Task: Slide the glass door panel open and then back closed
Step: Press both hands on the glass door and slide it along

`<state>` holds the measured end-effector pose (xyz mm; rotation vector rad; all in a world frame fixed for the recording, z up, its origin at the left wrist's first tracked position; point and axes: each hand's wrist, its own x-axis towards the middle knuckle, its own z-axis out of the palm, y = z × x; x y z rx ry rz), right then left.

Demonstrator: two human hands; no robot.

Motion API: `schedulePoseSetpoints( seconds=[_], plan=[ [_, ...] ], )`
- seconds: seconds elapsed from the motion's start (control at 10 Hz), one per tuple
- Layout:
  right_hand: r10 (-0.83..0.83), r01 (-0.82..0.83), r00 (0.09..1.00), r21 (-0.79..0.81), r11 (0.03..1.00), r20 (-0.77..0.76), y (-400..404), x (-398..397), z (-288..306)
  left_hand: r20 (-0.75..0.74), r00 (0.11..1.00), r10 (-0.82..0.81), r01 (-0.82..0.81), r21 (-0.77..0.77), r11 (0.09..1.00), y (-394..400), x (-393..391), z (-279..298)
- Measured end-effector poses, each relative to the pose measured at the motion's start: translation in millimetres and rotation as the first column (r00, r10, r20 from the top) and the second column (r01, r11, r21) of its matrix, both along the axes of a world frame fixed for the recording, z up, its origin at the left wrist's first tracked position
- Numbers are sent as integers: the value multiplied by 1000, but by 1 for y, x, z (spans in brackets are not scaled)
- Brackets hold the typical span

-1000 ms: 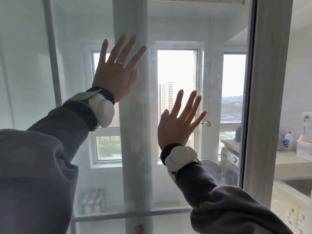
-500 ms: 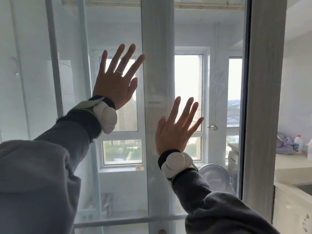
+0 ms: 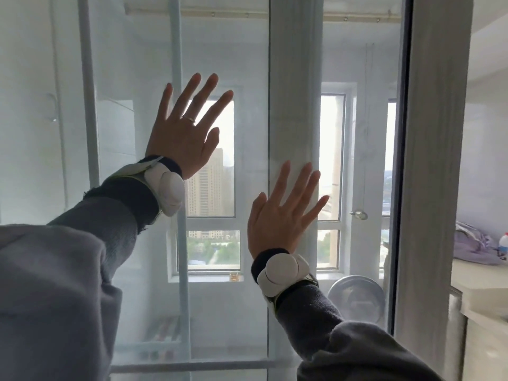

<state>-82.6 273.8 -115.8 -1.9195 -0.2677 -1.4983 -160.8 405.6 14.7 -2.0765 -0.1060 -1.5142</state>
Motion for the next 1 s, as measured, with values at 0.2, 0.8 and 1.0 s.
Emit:
schedulePoseSetpoints(
  seconds=[0.2,0.8,1.0],
  plan=[
    [18,-18,1000,-15,1000,-1,22,-14,0,9,1000,-9,9,17,1000,23,-12,2],
    [9,-10,998,-19,1000,-54,82,-55,8,-10,1000,-5,5,4,1000,84,-47,5],
    [12,-14,998,-23,1000,-64,101,-65,7,-12,1000,8,-8,2,1000,102,-57,3]
  ],
)
